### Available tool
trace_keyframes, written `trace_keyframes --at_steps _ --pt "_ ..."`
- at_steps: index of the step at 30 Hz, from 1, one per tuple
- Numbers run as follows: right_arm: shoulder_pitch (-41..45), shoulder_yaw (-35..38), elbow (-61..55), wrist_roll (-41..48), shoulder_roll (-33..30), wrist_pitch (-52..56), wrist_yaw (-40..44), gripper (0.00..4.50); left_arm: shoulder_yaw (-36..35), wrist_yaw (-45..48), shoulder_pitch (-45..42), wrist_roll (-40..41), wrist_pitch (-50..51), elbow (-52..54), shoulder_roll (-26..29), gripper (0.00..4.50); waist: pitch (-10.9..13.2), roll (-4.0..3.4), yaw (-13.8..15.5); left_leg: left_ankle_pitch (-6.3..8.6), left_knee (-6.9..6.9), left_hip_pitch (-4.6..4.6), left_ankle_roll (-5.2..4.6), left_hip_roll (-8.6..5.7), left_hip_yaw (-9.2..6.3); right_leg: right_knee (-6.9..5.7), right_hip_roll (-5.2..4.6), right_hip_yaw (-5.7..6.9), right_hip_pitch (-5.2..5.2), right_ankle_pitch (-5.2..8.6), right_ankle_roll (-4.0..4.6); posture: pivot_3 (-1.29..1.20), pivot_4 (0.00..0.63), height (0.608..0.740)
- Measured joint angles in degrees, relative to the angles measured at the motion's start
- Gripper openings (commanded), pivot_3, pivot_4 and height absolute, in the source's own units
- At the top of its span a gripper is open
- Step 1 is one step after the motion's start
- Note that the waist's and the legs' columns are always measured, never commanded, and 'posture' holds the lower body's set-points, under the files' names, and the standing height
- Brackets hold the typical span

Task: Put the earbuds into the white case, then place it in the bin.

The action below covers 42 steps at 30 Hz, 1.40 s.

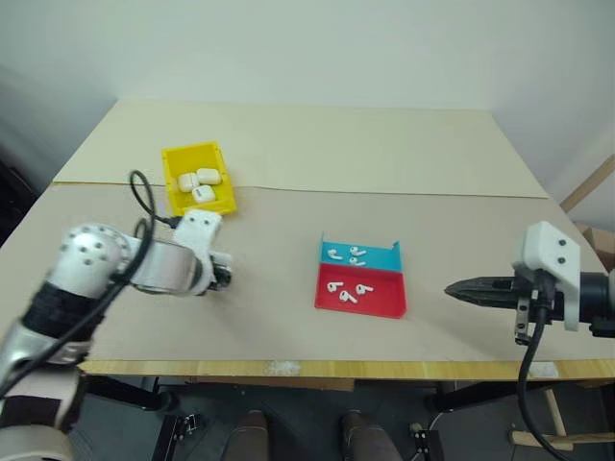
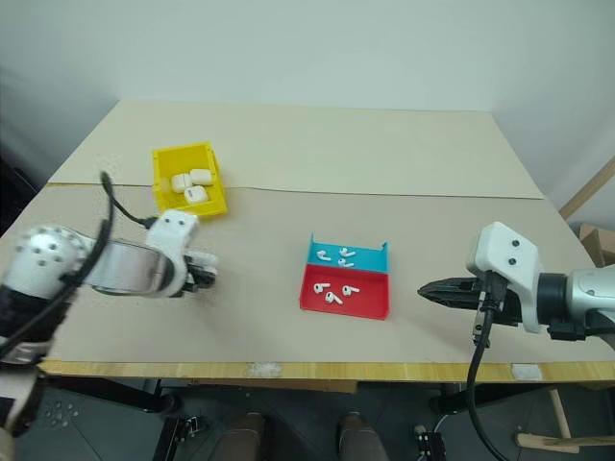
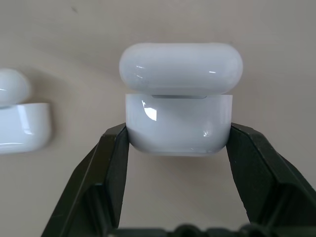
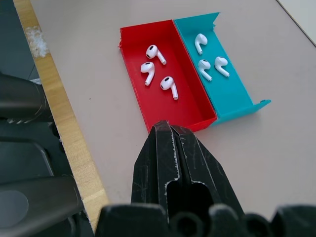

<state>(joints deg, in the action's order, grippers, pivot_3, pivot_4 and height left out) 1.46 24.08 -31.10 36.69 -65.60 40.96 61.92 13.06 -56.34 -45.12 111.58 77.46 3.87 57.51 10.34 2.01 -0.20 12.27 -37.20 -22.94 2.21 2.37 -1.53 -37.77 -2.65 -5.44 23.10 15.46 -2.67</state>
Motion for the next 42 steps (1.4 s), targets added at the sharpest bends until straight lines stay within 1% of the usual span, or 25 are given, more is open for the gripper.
trace_keyframes --at_steps 2,3,4,6,7,8,10,13,16,17,19,21,22,23,26,31,34,37,42 --pt "0.49 -0.10 0.93 -0.23 0.07 -1.02 0.17 0.00 -5.04 10.85 0.26 -5.87 -0.32 4.28 2.62 2.71 0.00 0.00 -0.05 -0.01 0.00 -0.04 0.01 0.00 0.01 0.06 0.00 0.03 0.01 0.00 0.00 0.00 0.150 0.740" --pt "1.21 -0.25 1.46 -0.43 0.10 -1.65 0.30 0.00 -8.39 17.46 1.06 -9.83 -2.08 7.20 3.46 2.71 0.00 0.00 -0.04 -0.03 0.03 -0.06 0.05 0.00 0.01 0.12 0.00 0.05 0.02 0.00 0.01 0.00 0.150 0.740" --pt "2.36 -0.57 2.13 -0.55 0.17 -2.20 0.42 0.00 -12.38 24.47 2.79 -14.73 -5.44 10.33 4.00 2.71 -0.01 -0.02 -0.04 -0.08 0.12 -0.04 0.14 0.01 0.03 0.16 -0.01 0.06 0.01 -0.01 0.01 0.00 0.150 0.740" --pt "4.01 -1.37 3.57 -1.20 0.31 -3.78 0.54 0.00 -17.31 37.41 8.40 -26.65 -14.68 16.55 4.71 2.71 -0.02 -0.03 -0.04 -0.13 0.28 0.05 0.22 0.04 0.05 0.21 0.00 0.04 -0.03 -0.01 0.02 0.00 0.150 0.740" --pt "5.22 -2.16 4.44 -1.70 0.51 -4.50 0.58 0.00 -19.51 44.15 12.07 -31.84 -19.53 18.50 3.67 2.71 -0.04 -0.08 -0.15 -0.15 0.34 0.07 0.25 0.03 0.08 0.22 0.00 0.02 -0.01 -0.02 0.04 0.00 0.150 0.740" --pt "6.20 -3.08 5.21 -1.94 0.74 -4.97 0.58 0.00 -20.51 49.26 14.67 -35.26 -23.02 19.53 2.22 2.71 -0.05 -0.09 -0.14 -0.16 0.33 0.06 0.27 0.04 0.07 0.17 0.00 0.03 -0.02 -0.02 0.04 0.00 0.150 0.740" --pt "8.66 -5.54 6.36 -2.54 1.13 -6.51 0.87 0.00 -22.17 62.99 21.80 -42.78 -33.31 20.77 -2.80 2.71 -0.07 -0.12 -0.35 -0.17 0.32 0.06 0.27 0.05 0.10 0.21 0.01 0.01 -0.01 -0.03 0.06 0.00 0.150 0.740" --pt "11.69 -8.17 7.28 -3.22 1.35 -8.24 1.71 0.00 -22.20 81.67 29.17 -49.13 -42.93 20.84 -7.45 2.71 -0.04 -0.07 -0.56 -0.16 0.30 -0.03 0.26 0.10 0.10 0.27 0.03 0.03 0.04 -0.04 0.07 0.00 0.150 0.740" --pt "15.59 -12.01 7.38 -4.09 1.00 -8.82 2.83 0.00 -21.52 100.13 33.41 -55.88 -54.58 20.25 -11.70 2.71 -0.04 -0.08 -0.62 -0.14 0.30 -0.03 0.23 0.12 0.12 0.27 0.05 0.02 0.05 -0.04 0.06 0.00 0.150 0.740" --pt "16.97 -13.31 7.12 -4.16 0.61 -8.58 3.18 0.00 -20.59 104.48 33.90 -57.72 -57.00 19.94 -12.47 2.71 -0.04 -0.08 -0.63 -0.14 0.30 -0.05 0.23 0.13 0.10 0.26 0.05 0.03 0.05 -0.04 0.06 0.00 0.150 0.740" --pt "23.34 -18.13 6.65 -4.19 -0.89 -5.16 3.38 0.00 -19.06 112.60 33.82 -61.06 -62.56 17.41 -15.57 2.71 -0.05 -0.18 -0.66 -0.15 0.25 -0.01 0.21 0.13 0.13 0.23 0.05 -0.01 0.04 -0.05 0.05 0.00 0.150 0.740" --pt "29.50 -22.35 6.17 -4.47 -2.61 -0.61 3.55 0.00 -18.67 116.25 33.46 -62.95 -67.03 14.69 -20.38 2.71 -0.05 -0.19 -0.67 -0.16 0.23 0.00 0.19 0.16 0.12 0.25 0.06 0.01 0.01 -0.05 0.05 0.00 0.150 0.740" --pt "33.48 -25.12 5.84 -4.88 -3.13 2.35 3.67 0.00 -18.66 117.69 32.77 -63.30 -69.34 12.37 -23.87 2.71 -0.06 -0.20 -0.66 -0.16 0.21 0.00 0.19 0.17 0.11 0.23 0.07 0.02 0.03 -0.05 0.05 0.00 0.150 0.740" --pt "35.81 -26.93 5.35 -5.07 -3.12 4.24 3.71 0.00 -18.54 118.61 32.37 -63.60 -70.40 11.02 -25.39 2.71 -0.05 -0.16 -0.65 -0.15 0.21 -0.07 0.19 0.19 0.05 0.24 0.10 0.07 0.05 -0.05 0.05 0.00 0.150 0.740" --pt "42.67 -33.40 2.37 -5.44 -1.74 10.72 3.24 0.00 -18.68 122.69 30.68 -64.48 -72.29 7.36 -27.00 2.71 -0.06 -0.16 -0.69 -0.07 0.18 -0.19 0.04 0.22 0.06 0.25 0.12 0.06 0.16 -0.05 0.05 0.00 0.150 0.740" --pt "46.91 -41.68 -2.81 -6.99 -0.15 15.62 3.44 0.00 -18.45 127.57 30.44 -66.06 -75.29 6.24 -30.07 2.71 -0.06 -0.16 -0.68 0.03 0.00 -0.30 -0.12 0.22 0.06 0.23 0.10 0.08 0.21 -0.04 0.04 0.00 0.150 0.740" --pt "51.27 -45.85 -3.24 -8.65 3.18 19.07 2.64 0.00 -18.34 130.67 32.23 -66.61 -76.77 6.01 -31.01 2.71 -0.07 -0.17 -1.00 0.03 -0.06 -0.23 -0.13 0.25 0.08 0.14 0.13 0.06 0.21 -0.06 0.06 0.00 0.150 0.740" --pt "56.73 -52.13 -2.82 -11.39 8.52 23.57 0.18 0.00 -18.59 133.48 33.68 -66.58 -78.38 4.01 -32.97 2.71 -0.08 -0.20 -1.53 0.03 -0.06 -0.15 -0.13 0.30 0.03 0.05 0.21 0.09 0.18 -0.07 0.09 0.00 0.150 0.740" --pt "58.22 -60.48 -1.89 -17.37 11.93 25.56 -3.72 0.00 -19.45 134.75 35.35 -66.54 -80.11 2.37 -35.35 2.71 -0.08 -0.20 -1.54 0.05 -0.07 -0.34 -0.17 0.28 -0.01 0.17 0.16 0.15 0.24 -0.06 0.08 0.00 0.150 0.740"
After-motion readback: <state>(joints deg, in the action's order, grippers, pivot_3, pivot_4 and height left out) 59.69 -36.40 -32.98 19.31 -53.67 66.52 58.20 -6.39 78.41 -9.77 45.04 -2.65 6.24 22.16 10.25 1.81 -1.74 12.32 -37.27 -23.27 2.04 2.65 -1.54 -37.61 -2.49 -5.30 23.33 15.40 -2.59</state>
